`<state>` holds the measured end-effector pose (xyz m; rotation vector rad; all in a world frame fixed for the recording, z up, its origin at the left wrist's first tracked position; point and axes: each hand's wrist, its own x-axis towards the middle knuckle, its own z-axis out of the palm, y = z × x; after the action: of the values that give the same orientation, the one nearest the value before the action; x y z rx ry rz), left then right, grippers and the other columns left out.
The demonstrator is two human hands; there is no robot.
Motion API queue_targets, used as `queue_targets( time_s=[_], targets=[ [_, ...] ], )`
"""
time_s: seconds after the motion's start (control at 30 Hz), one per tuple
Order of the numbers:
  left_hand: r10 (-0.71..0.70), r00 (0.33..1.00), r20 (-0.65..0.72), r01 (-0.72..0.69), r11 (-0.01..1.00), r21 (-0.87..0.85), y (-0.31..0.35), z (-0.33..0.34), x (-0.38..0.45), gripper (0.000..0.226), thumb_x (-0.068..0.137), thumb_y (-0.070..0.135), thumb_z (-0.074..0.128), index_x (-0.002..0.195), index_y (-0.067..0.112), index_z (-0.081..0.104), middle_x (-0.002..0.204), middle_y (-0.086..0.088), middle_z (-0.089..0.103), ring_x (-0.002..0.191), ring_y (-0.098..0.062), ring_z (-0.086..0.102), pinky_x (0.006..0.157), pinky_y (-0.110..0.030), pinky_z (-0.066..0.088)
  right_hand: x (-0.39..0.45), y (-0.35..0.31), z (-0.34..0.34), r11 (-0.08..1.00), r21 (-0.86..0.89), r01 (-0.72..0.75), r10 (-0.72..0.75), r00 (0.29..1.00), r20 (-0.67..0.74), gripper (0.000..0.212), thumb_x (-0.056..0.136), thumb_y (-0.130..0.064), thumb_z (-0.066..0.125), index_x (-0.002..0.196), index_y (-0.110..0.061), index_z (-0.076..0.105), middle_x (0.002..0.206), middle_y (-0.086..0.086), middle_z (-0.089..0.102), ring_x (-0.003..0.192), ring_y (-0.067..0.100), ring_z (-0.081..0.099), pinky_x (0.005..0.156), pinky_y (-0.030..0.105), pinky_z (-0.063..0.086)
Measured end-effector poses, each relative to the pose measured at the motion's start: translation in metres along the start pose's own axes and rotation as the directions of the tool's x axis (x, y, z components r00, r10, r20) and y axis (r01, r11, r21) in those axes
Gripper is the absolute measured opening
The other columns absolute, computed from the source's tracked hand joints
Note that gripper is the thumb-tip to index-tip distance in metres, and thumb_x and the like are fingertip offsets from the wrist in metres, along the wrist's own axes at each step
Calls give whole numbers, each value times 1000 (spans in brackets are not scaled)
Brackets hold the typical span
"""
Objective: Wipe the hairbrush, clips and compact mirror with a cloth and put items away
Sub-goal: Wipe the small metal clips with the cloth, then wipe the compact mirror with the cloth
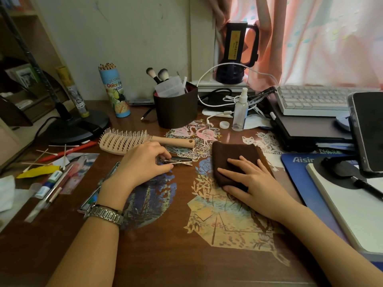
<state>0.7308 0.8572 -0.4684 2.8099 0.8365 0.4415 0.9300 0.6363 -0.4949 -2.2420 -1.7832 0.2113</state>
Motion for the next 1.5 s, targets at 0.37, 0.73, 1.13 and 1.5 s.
queue_targets(
  time_s=[0.37, 0.73, 1.13, 1.5],
  targets=[
    [-18, 1000, -7, 16, 979, -202, 6, -21, -7, 16, 80, 34, 71, 95, 28, 71, 91, 18, 58, 84, -4, 57, 79, -36, 52, 0, -12, -16, 998, -38, -46, 50, 993, 102, 61, 84, -69, 33, 141, -48, 28, 154, -12, 19, 145, 15, 9, 118, 49, 3],
    [-131, 991, 20, 133, 979, -156, -21, -56, -48, 20, 81, 39, 69, 99, 30, 68, 97, 13, 63, 89, -4, 57, 83, -36, 52, 25, -64, -38, 953, -277, 125, -127, 992, 10, 43, 89, -63, 35, 107, -34, 61, 105, -13, 59, 99, 9, 55, 88, 31, 43],
    [-534, 839, 106, 541, 840, -50, -44, -36, -128, 94, 61, 75, 64, 139, 35, 32, 142, 10, 42, 133, -15, 36, 104, -48, 40, 66, -127, 4, 962, -127, 244, -251, 967, -47, 26, 89, -47, 52, 105, -29, 61, 99, -8, 61, 90, 14, 59, 76, 34, 52],
    [-517, 856, 0, 511, 846, -155, -45, -31, -129, 62, 61, 46, 76, 111, 26, 45, 110, 5, 50, 98, -13, 49, 71, -25, 41, 67, -133, 17, 975, -74, 209, -211, 977, -33, 22, 85, -41, 59, 104, -30, 63, 95, -7, 58, 86, 16, 59, 67, 29, 48]
  ],
)
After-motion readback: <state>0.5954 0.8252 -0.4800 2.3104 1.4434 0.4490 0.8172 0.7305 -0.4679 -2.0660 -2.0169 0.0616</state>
